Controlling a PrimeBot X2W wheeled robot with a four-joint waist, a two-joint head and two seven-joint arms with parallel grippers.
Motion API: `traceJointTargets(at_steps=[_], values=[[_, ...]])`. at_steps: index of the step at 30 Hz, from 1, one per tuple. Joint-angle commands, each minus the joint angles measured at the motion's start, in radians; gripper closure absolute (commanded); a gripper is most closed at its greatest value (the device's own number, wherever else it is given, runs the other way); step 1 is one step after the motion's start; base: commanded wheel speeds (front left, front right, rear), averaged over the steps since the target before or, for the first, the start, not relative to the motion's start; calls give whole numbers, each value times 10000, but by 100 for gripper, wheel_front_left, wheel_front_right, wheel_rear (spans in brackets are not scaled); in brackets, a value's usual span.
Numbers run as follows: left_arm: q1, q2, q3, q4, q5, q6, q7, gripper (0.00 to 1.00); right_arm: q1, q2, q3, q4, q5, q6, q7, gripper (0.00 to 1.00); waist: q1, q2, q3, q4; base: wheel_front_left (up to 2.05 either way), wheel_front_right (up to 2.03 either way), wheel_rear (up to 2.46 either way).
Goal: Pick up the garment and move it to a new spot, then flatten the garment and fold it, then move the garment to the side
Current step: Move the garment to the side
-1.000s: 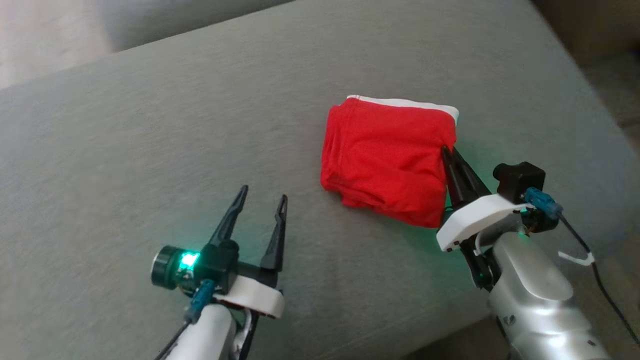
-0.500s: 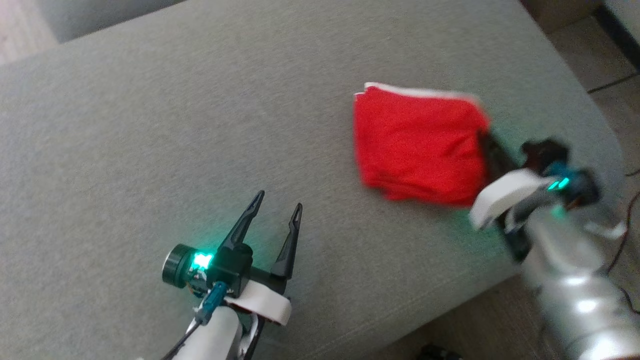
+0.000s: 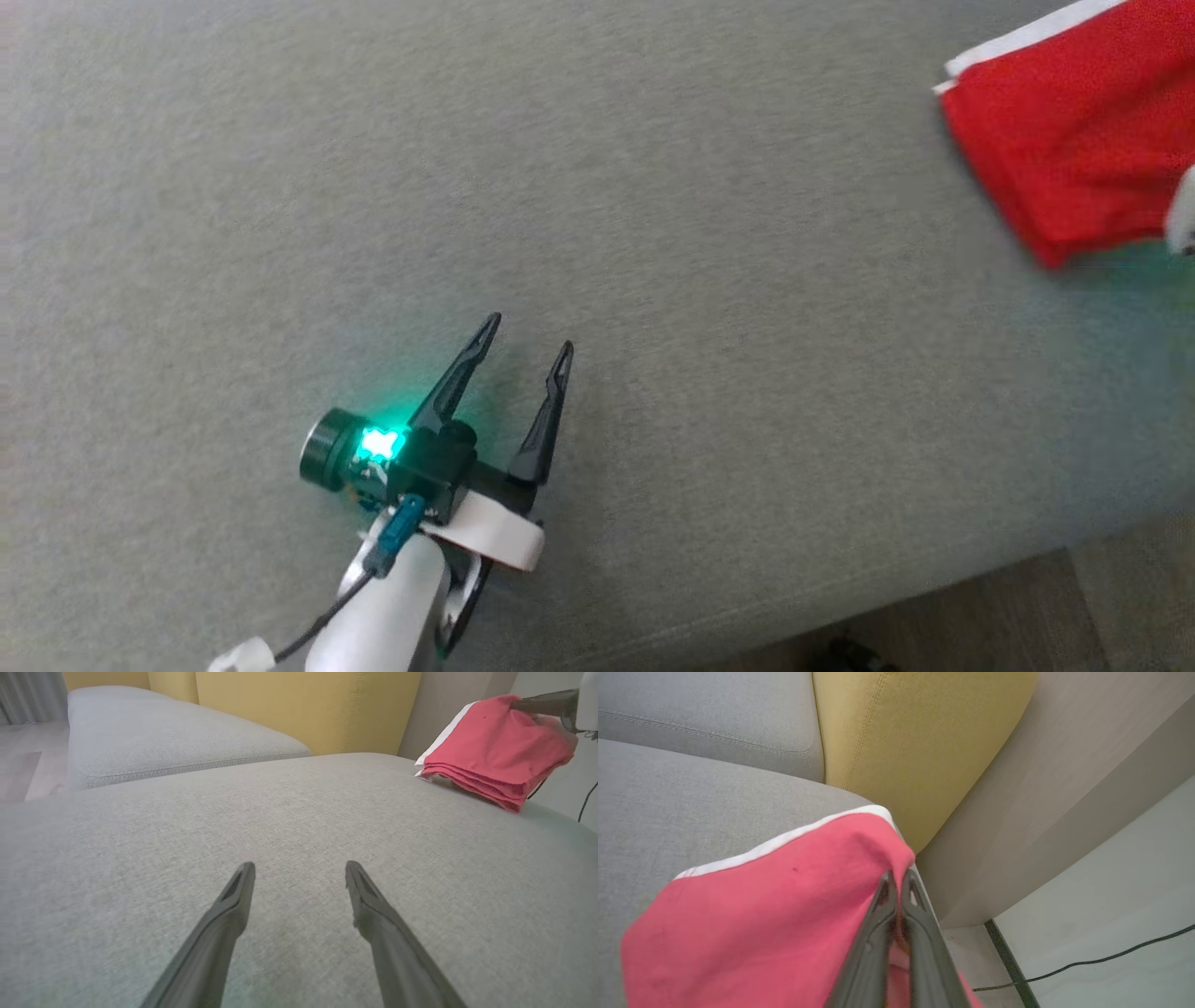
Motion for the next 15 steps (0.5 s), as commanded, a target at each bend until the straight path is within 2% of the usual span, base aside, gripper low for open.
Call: traceJointTargets(at_steps=[1,3,4,5,11,15], values=[[-213,22,332,-360,106,-22,-65,0,-272,-336,-218,-201,-316,23,61,100,-1,0,302,355,0,0,0],[-240,22,402,-407,126,-18,-65,0,-373,-419,-744,-189,-704,23,210,100,-1,0,376,456,0,0,0],[-235,23,432,-432,144,-20,-65,0,-385,-422,-1009,-210,-916,23,273,73,-1,0,394,492,0,0,0],[-227,23,473,-449,153,-11,-65,0,-387,-378,-1224,-239,-1125,23,310,0,-1,0,410,513,0,0,0],[-193,23,693,-526,155,37,-65,0,-281,33,-2335,-657,-1729,23,-119,0,-1,0,271,613,0,0,0],[-62,23,950,-670,33,222,-65,0,-310,899,-2513,-1107,-1605,23,-373,0,-1,0,-87,697,0,0,0]])
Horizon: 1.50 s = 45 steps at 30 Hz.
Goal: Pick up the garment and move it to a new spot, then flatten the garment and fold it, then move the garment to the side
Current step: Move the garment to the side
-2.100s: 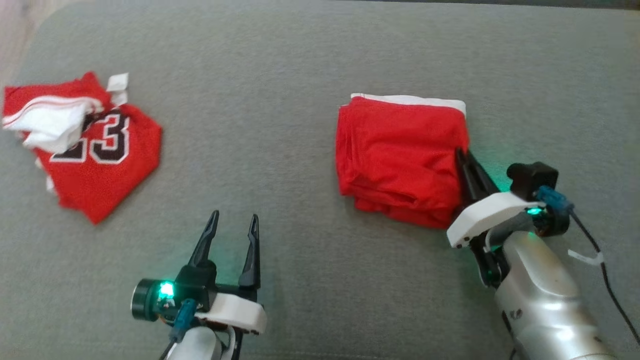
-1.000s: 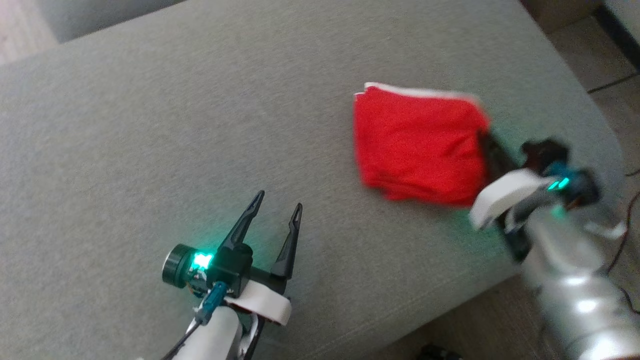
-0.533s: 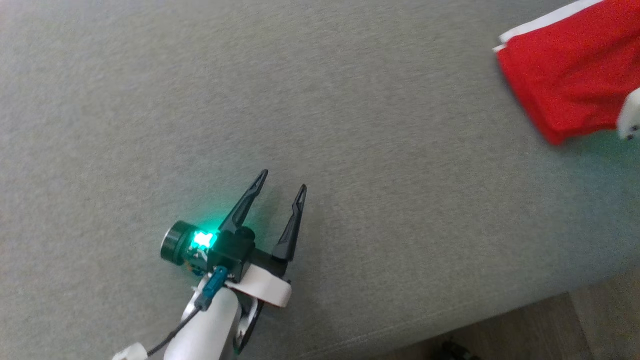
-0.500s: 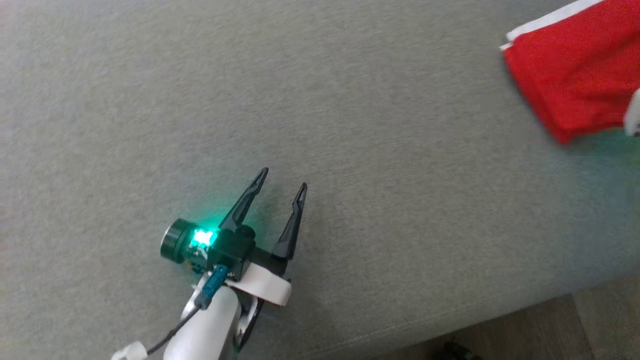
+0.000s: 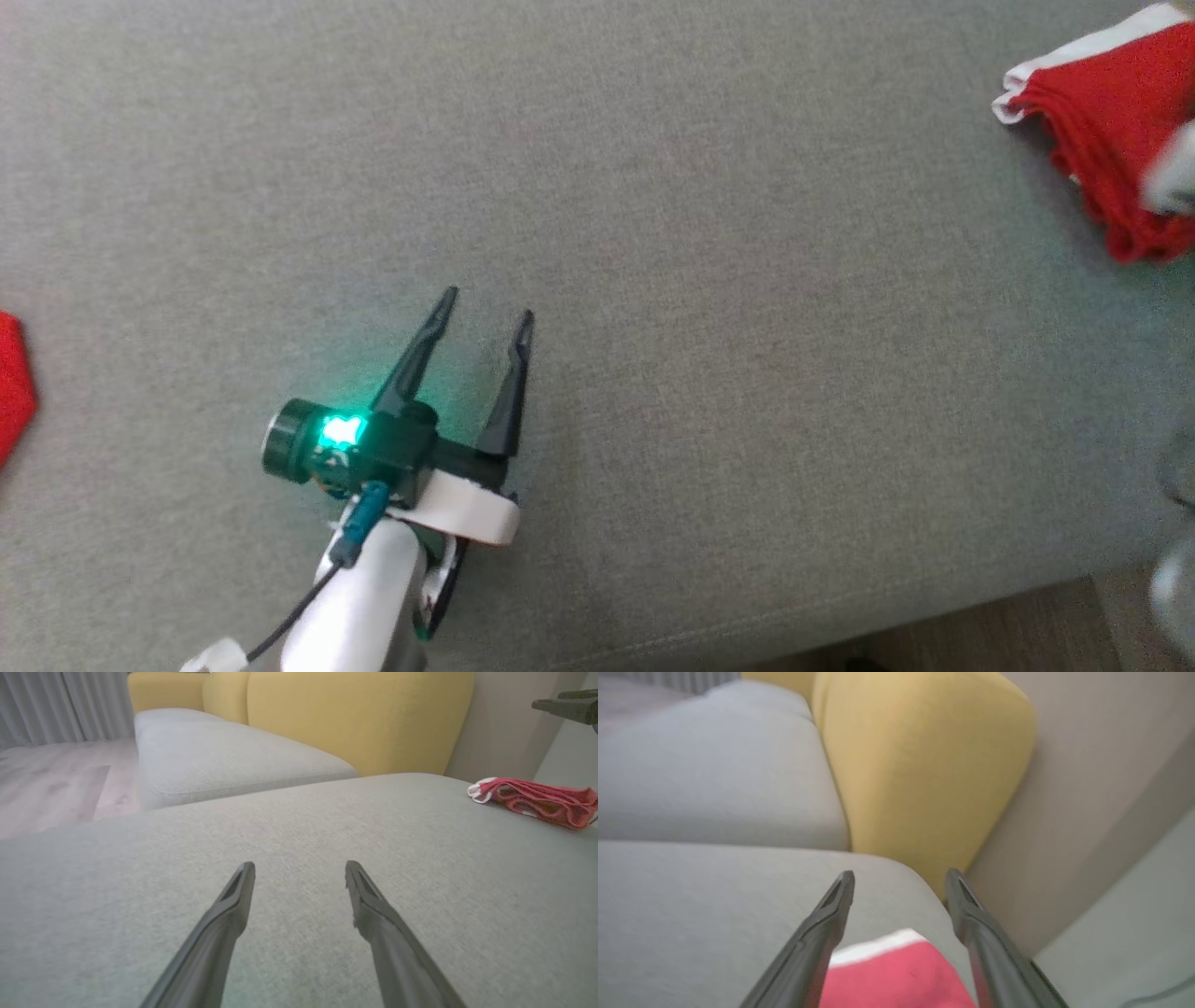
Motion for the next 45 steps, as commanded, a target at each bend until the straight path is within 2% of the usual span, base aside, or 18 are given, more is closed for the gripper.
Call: traceJointTargets(at_steps=[1,5,6,11,18,26,36,45], values=[[38,33,371,-365,-47,95,-51,0,-107,188,301,-520,158,23,-111,0,0,0,-175,68,0,0,0],[216,32,854,-506,-152,450,-51,0,614,1430,1076,-2207,1329,23,-119,0,0,0,-597,277,0,0,0],[304,32,1122,-560,-194,617,-51,0,1196,1770,1443,-2940,2019,23,-121,0,0,0,-808,444,0,0,0],[580,32,1696,-590,-309,903,-51,0,2767,2153,2305,-3852,3172,23,-122,0,0,0,-1360,974,0,0,0],[1026,32,2358,-355,-336,1132,-51,0,4482,2278,2750,-4300,4090,23,-123,0,0,0,-1926,1530,0,0,0],[1510,32,2750,31,-420,1266,-51,0,5679,2284,3335,-4357,5017,23,-123,0,0,0,-2534,1715,0,0,0],[1977,32,3058,222,-447,1381,-51,0,6333,2286,4323,-4308,5397,23,-123,0,0,0,-3273,1786,0,0,0],[2146,32,3178,210,-453,1387,-51,0,6536,2286,4558,-4400,5606,23,-124,0,0,0,-3406,1824,0,0,0]])
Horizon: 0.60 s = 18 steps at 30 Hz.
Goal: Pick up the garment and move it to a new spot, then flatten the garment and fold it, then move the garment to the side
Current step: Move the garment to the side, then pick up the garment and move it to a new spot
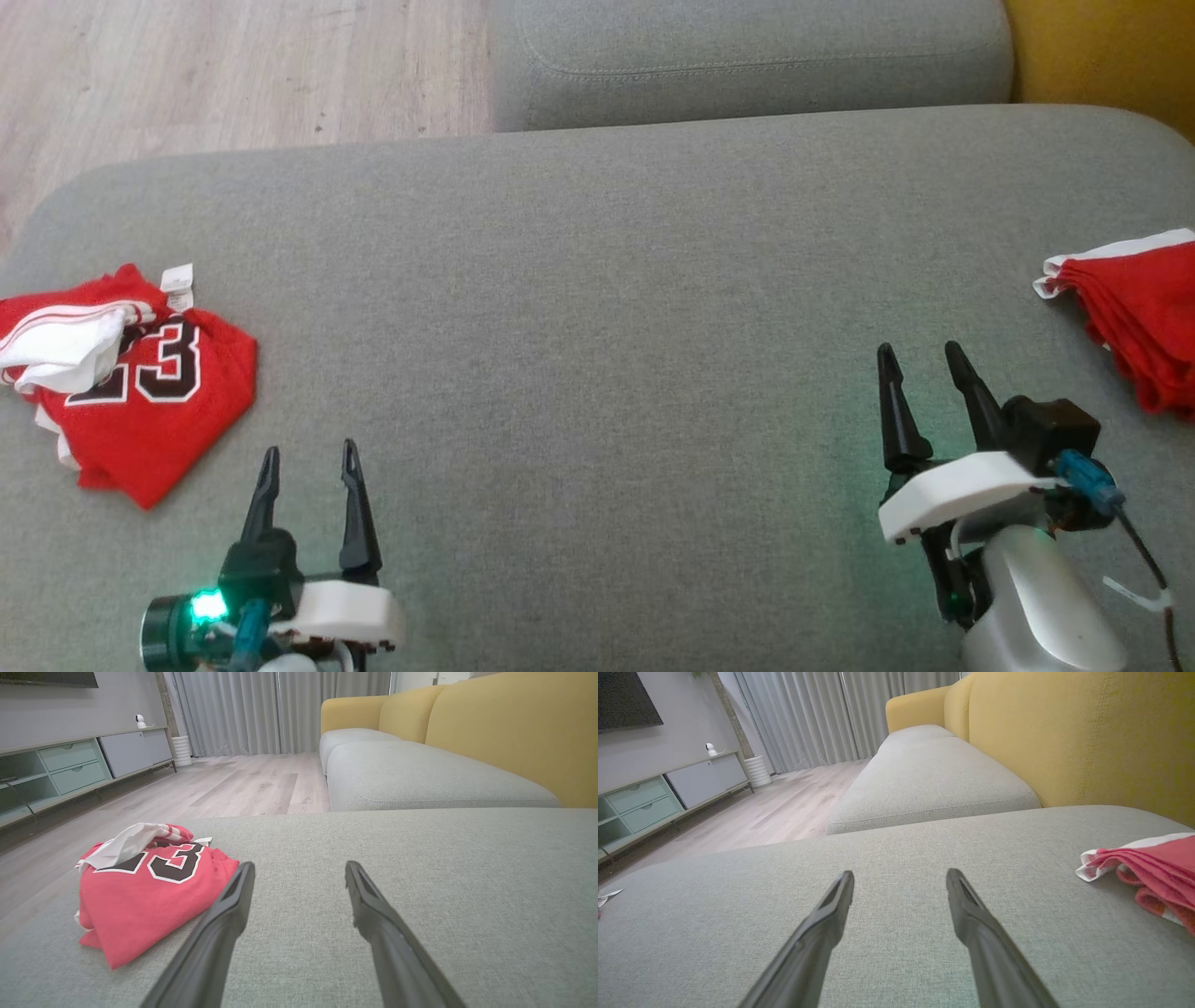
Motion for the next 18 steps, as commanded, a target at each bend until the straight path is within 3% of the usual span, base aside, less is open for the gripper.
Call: traceJointTargets(at_steps=[1,11,18], values=[[-232,49,397,-277,-79,29,-53,0,-229,4,244,-352,110,23,-108,0,1,0,9,-7,0,0,0],[-259,49,365,-317,-182,31,-53,0,-252,4,271,-336,172,23,-108,0,1,0,154,102,0,0,0],[-337,49,190,-151,-386,78,-53,0,-242,5,463,-315,166,23,-108,0,1,0,291,1139,0,0,0]])
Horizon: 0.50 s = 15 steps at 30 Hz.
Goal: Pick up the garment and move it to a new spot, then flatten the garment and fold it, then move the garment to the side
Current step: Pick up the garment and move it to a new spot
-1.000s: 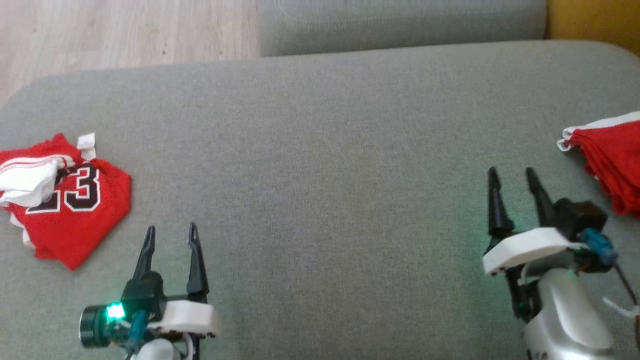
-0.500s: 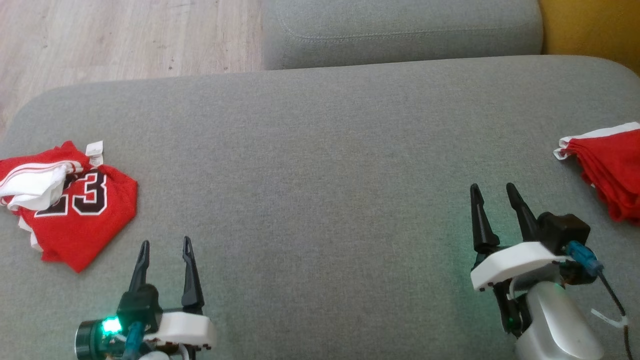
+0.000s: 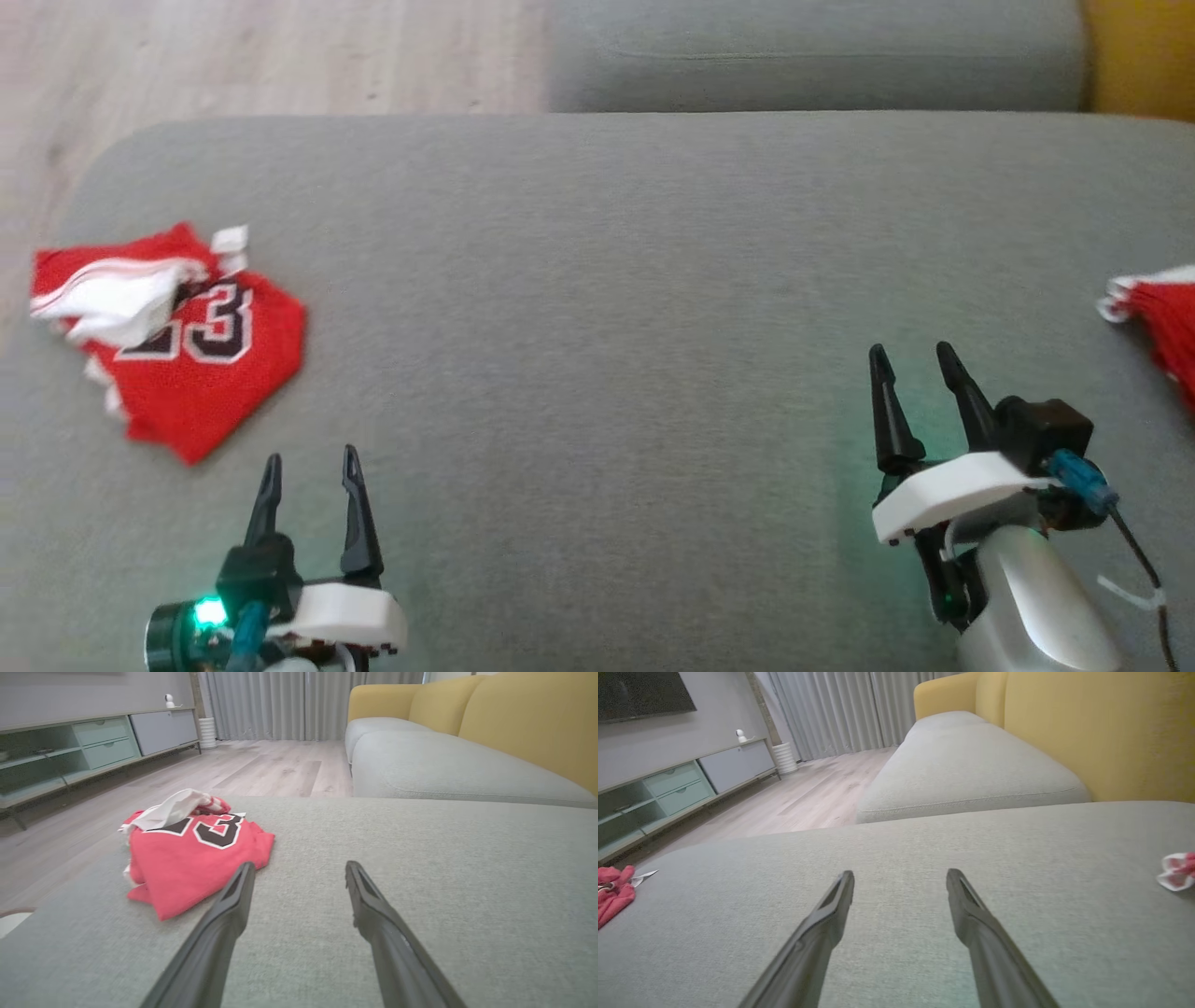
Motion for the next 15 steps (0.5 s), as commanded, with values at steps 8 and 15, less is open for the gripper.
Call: traceJointTargets(at_steps=[8,15], values=[[-351,51,220,-243,-236,131,-53,0,-317,5,564,-192,46,23,-109,0,0,0,286,2354,0,0,0],[-153,51,653,-382,-366,293,-53,0,-479,5,1012,-67,81,23,-109,0,0,0,463,3532,0,0,0]])
